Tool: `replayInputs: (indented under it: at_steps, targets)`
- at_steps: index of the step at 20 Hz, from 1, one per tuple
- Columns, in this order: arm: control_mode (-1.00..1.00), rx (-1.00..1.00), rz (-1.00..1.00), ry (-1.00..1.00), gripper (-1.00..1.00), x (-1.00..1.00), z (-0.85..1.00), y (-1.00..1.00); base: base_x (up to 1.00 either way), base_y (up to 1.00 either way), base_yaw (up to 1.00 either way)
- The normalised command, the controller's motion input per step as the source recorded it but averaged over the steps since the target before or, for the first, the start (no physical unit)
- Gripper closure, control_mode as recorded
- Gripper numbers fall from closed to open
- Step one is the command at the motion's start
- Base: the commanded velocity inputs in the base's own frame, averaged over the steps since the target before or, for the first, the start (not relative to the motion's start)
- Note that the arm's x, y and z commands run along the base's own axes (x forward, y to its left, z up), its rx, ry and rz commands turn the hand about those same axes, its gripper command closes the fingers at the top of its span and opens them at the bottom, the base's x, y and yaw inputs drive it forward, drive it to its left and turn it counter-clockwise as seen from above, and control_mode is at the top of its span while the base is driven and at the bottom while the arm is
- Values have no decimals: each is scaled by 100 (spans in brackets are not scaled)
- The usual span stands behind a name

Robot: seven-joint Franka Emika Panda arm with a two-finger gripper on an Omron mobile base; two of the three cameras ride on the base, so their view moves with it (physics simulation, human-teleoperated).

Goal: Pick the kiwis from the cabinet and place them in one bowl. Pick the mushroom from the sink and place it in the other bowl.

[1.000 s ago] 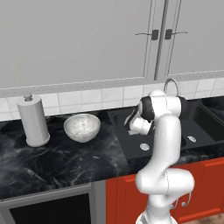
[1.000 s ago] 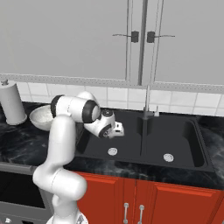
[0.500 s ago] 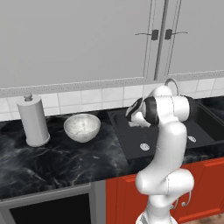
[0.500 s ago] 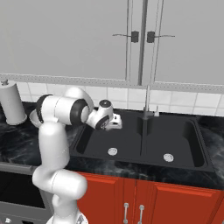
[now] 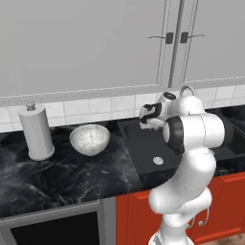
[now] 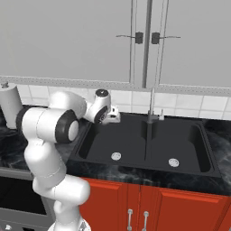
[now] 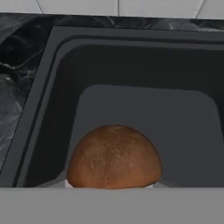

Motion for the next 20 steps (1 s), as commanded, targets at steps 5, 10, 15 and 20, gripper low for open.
replayInputs:
  at_steps: [5, 10, 15, 20]
  targets:
    - [-100, 0, 10, 8, 100, -7, 98, 35, 0, 0, 0]
    - [-100, 0, 4, 10, 100, -10, 96, 14, 0, 0, 0]
    - [-100, -4, 2, 6, 100, -7, 45, 48, 0, 0, 0]
    - [-100, -10, 3, -12, 100, 0, 1, 96, 0, 0, 0]
